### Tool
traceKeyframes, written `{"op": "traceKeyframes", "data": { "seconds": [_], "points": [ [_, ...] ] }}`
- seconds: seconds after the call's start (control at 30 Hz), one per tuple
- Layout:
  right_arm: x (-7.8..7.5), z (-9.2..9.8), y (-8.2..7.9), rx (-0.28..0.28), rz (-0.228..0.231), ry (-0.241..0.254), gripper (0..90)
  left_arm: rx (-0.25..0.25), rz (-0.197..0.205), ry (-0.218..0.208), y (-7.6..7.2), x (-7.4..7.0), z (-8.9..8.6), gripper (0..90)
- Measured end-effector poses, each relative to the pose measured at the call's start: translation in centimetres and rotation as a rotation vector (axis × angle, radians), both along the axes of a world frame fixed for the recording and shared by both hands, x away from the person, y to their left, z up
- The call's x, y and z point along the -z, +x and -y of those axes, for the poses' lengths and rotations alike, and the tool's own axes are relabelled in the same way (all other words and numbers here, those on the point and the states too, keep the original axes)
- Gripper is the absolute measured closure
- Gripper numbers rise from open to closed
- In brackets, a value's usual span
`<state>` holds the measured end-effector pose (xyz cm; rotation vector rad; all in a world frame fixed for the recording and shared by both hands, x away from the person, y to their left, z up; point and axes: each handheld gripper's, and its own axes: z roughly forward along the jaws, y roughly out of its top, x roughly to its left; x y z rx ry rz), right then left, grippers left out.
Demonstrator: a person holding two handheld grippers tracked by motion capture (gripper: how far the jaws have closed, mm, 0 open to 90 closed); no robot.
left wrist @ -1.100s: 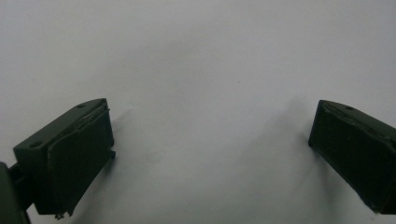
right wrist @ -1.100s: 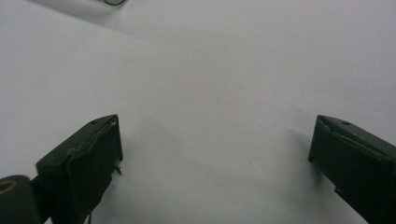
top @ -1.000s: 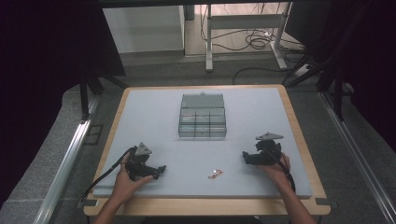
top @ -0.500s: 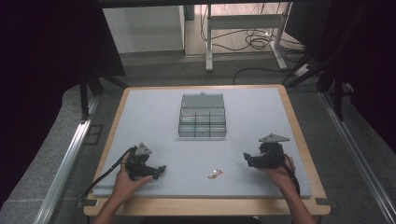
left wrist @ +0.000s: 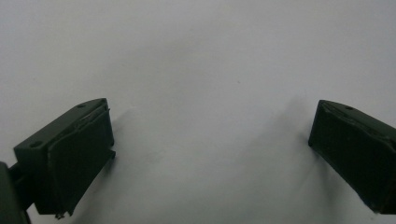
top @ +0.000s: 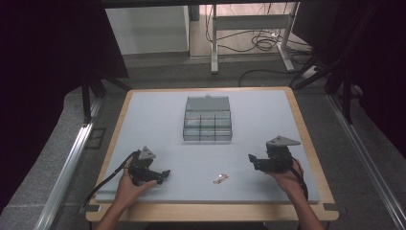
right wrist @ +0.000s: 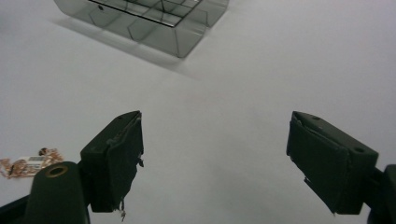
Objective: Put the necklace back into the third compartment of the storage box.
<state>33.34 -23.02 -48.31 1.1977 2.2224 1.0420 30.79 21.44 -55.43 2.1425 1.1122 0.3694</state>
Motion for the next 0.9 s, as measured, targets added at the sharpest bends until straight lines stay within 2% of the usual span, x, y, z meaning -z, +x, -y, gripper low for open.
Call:
{"op": "traceKeyframes", "data": {
  "seconds": [0.63, 0.9],
  "points": [
    [-1.6, -2.9, -1.5, -0.138, 0.002, 0.024, 27.1, 0.002, 0.001, 0.000, 0.0, 0.0, 0.0, 0.0],
    [-1.4, -4.6, -2.1, -0.214, -0.020, 0.015, 31.0, 0.000, -0.001, -0.001, 0.0, 0.0, 0.0, 0.0]
  ]
}}
